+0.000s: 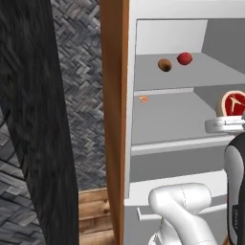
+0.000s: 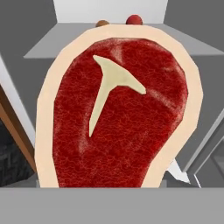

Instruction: Transport the steak and potato to the fridge. Place the steak on the rack containing meat and place the potato on the rack containing the vegetable, ensuring meats and vegetables are on different racks.

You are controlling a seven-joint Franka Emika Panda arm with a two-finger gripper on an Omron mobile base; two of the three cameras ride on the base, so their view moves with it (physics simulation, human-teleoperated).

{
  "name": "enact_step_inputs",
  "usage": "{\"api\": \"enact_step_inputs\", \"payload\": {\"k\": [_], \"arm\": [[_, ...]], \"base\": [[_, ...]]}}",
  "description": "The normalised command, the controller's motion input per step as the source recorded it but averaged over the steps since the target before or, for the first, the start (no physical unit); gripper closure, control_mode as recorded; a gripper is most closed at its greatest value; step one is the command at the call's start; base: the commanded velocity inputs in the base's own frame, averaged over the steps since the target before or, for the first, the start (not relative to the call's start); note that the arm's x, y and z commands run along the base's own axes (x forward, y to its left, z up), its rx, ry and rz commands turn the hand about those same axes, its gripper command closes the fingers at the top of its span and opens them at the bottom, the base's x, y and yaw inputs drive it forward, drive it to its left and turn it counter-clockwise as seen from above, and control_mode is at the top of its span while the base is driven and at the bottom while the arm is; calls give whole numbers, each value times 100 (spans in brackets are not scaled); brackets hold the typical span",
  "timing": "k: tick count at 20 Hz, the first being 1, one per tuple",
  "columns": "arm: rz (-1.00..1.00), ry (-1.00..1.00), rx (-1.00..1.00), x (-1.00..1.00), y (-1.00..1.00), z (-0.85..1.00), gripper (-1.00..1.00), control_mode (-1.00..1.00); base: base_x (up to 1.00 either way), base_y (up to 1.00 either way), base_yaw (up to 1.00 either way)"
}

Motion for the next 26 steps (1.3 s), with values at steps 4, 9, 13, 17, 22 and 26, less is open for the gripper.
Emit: {"api": "enact_step_inputs", "payload": {"k": [4, 9, 13, 17, 22, 26], "arm": [[0, 0, 0, 0, 0, 0, 100, 100], [5, -1, 6, -3, -4, -3, 100, -100], [7, 0, 5, 5, -6, -53, 100, -100], [4, -3, 0, 44, 0, -80, 100, -100], [0, -9, 0, 93, -6, -56, 100, -100], [3, -2, 1, 96, -25, -44, 100, -100]], "base": [[11, -16, 13], [1, -3, 4], [0, 0, 0], [0, 0, 0], [0, 0, 0], [0, 0, 0]]}}
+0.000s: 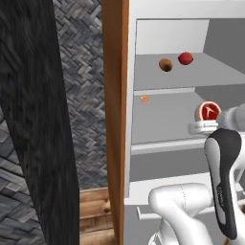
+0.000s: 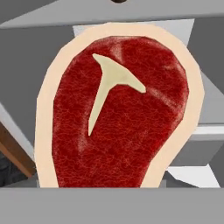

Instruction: Transport the steak and potato to the fridge. Place the steak on the rack containing meat and place the potato on the rack containing the vegetable, ensuring meats and vegetables are on different racks.

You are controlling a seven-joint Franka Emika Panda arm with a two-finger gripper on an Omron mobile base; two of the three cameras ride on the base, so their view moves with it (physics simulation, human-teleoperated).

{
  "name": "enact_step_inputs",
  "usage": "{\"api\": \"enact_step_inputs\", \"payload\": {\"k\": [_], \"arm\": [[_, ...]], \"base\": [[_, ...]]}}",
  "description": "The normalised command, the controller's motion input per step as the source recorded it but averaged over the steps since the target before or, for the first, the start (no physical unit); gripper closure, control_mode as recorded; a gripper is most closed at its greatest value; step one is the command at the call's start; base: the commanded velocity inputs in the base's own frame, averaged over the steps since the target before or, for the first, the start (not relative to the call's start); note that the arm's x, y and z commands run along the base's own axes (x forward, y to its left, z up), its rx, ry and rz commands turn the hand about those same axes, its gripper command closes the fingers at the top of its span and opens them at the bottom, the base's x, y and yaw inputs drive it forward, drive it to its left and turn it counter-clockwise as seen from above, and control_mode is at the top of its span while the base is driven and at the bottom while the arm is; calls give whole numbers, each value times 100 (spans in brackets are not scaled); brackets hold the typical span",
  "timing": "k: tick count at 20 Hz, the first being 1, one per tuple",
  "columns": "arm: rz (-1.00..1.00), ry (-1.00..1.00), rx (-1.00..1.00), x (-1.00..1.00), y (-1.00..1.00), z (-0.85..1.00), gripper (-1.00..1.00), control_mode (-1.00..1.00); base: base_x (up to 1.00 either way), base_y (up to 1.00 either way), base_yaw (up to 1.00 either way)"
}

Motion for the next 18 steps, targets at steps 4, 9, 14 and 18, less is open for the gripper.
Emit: {"api": "enact_step_inputs", "payload": {"k": [4, 9, 14, 18], "arm": [[5, 0, 2, 84, -28, -46, 100, -100], [4, 0, 1, 75, -28, -40, 100, -100], [2, 0, 2, 72, -13, -41, 100, -100], [2, 0, 2, 69, -9, -43, 100, -100]], "base": [[0, 0, 0], [0, 0, 0], [0, 0, 0], [0, 0, 0]]}}
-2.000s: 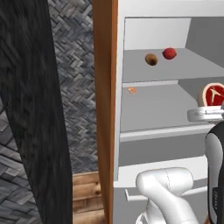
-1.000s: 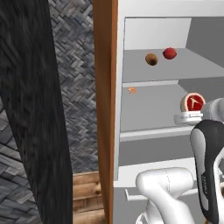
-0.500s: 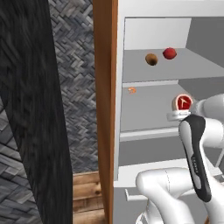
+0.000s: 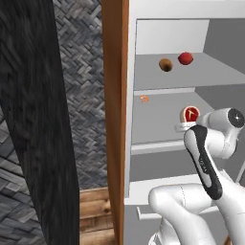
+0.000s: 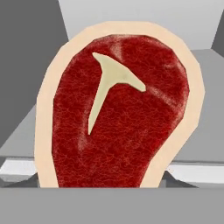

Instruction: Transport the steak and potato to the fridge. Place the steak on the rack containing meat and place the potato on the rack containing the vegetable, ensuring meats and vegetables are on different racks.

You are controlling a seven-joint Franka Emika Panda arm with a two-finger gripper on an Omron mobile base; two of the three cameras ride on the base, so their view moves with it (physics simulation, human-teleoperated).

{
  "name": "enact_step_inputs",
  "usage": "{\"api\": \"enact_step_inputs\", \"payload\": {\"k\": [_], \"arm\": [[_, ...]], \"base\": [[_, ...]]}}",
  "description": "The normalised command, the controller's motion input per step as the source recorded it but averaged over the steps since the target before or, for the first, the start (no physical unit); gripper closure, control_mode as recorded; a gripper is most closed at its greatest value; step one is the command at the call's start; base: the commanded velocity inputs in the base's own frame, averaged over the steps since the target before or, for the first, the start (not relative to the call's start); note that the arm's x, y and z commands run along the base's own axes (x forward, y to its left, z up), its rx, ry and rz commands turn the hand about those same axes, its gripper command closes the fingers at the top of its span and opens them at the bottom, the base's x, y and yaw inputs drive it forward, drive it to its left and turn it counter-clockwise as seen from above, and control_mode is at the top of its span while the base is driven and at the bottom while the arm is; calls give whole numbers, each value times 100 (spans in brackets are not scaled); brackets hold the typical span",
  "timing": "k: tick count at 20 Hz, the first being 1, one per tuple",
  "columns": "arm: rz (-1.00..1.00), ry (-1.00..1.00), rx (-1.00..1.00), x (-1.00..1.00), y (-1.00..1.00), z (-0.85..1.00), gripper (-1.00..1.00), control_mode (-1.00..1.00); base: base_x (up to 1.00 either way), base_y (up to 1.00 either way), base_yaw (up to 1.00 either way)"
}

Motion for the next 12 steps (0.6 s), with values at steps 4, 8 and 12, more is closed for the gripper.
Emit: {"api": "enact_step_inputs", "payload": {"k": [4, 8, 12], "arm": [[3, 0, 4, 57, -10, -37, 100, -100], [1, 1, 1, 42, 0, -33, 100, -100], [0, 2, 0, 44, 0, -30, 100, -100]], "base": [[0, 0, 0], [0, 0, 0], [0, 0, 0]]}}
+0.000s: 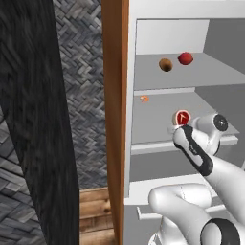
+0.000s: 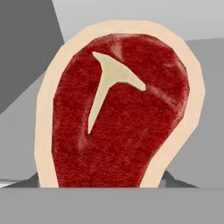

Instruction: Transport the steak and potato to the fridge. Place the steak on the rack containing meat and place the potato on the rack containing the vegetable, ensuring meats and vegetables are on different racks.

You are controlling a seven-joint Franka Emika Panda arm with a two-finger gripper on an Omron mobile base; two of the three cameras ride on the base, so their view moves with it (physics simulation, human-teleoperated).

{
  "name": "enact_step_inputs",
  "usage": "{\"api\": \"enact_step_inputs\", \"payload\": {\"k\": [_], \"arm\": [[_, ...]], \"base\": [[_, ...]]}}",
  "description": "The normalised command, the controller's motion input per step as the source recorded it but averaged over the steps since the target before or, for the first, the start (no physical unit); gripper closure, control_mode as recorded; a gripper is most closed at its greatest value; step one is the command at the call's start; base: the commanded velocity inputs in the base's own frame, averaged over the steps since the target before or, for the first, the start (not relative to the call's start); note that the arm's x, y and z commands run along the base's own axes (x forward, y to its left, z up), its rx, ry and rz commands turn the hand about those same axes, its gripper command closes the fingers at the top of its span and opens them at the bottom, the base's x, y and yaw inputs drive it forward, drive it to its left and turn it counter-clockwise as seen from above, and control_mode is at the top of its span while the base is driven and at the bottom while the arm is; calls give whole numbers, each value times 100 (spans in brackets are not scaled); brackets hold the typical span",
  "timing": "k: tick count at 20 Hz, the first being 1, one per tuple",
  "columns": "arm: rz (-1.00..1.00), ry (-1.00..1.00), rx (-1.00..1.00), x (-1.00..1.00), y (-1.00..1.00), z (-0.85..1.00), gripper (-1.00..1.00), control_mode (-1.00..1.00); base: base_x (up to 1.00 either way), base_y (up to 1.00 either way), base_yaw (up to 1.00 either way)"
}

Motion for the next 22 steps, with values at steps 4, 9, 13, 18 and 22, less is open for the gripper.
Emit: {"api": "enact_step_inputs", "payload": {"k": [4, 9, 13, 18, 22], "arm": [[0, 4, 0, 43, 0, -26, 100, -100], [0, 5, 0, 31, 0, -13, 100, -100], [0, 7, 0, 33, 0, -3, 100, -100], [0, 6, 0, 36, 0, -2, 100, -100], [0, 0, 0, 30, -5, -20, 100, -100]], "base": [[0, 0, 0], [0, 0, 0], [0, 0, 0], [0, 0, 0], [0, 0, 0]]}}
